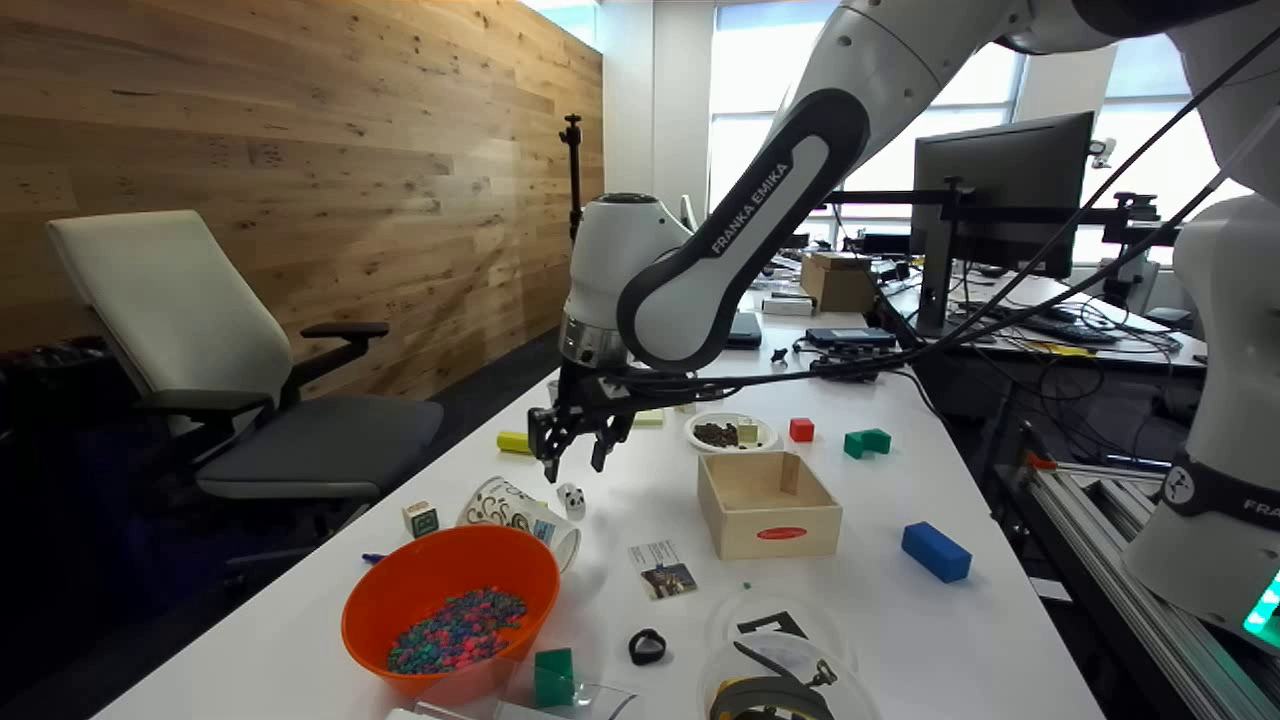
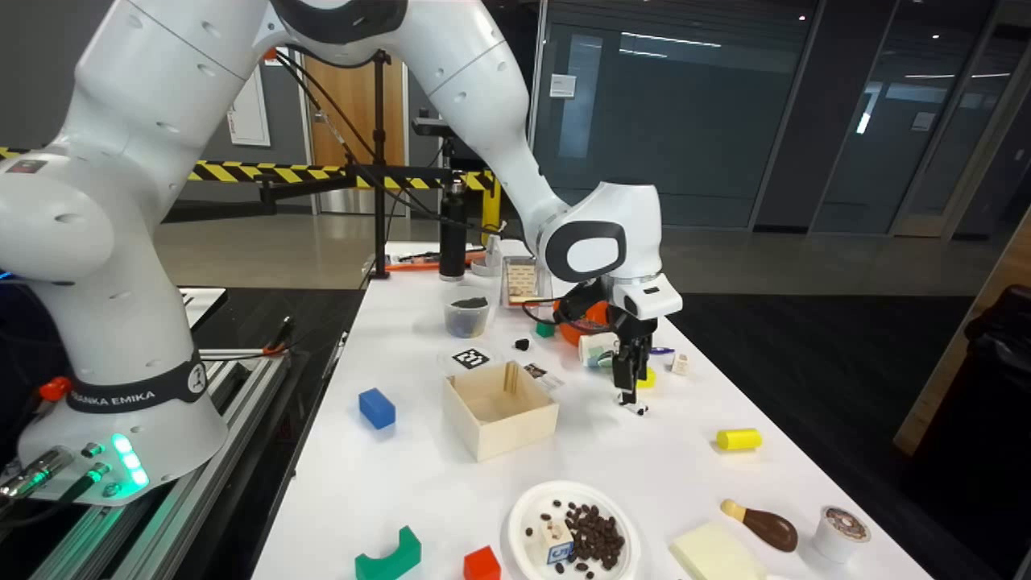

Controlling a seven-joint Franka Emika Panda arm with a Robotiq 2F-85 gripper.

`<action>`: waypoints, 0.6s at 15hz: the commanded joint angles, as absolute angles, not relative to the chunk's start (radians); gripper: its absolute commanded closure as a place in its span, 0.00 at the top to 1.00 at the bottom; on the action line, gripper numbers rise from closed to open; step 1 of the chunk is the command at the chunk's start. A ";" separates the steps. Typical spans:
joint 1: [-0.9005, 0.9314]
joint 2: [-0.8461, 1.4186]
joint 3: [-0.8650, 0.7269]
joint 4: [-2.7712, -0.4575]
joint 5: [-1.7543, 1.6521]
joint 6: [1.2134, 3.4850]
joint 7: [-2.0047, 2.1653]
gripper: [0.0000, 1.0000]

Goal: Put the brown object and panda in the white container on the left then close the container.

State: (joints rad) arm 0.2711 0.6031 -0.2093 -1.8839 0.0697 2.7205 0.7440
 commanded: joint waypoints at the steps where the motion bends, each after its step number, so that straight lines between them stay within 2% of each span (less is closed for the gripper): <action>1: 0.255 0.638 -0.202 -1.830 0.056 2.680 0.770 0.72; 3: 0.253 0.648 -0.202 -1.819 0.056 2.669 0.772 0.69; 4: 0.251 0.653 -0.201 -1.816 0.057 2.666 0.772 0.61; 6: 0.250 0.660 -0.200 -1.807 0.058 2.658 0.773 0.61; 7: 0.249 0.665 -0.199 -1.804 0.059 2.659 0.772 0.48; 8: 0.248 0.668 -0.197 -1.801 0.060 2.658 0.770 0.50; 9: 0.249 0.670 -0.197 -1.799 0.061 2.653 0.771 0.36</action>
State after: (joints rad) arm 0.2624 0.6489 -0.2089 -1.8400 0.0698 2.6874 0.7453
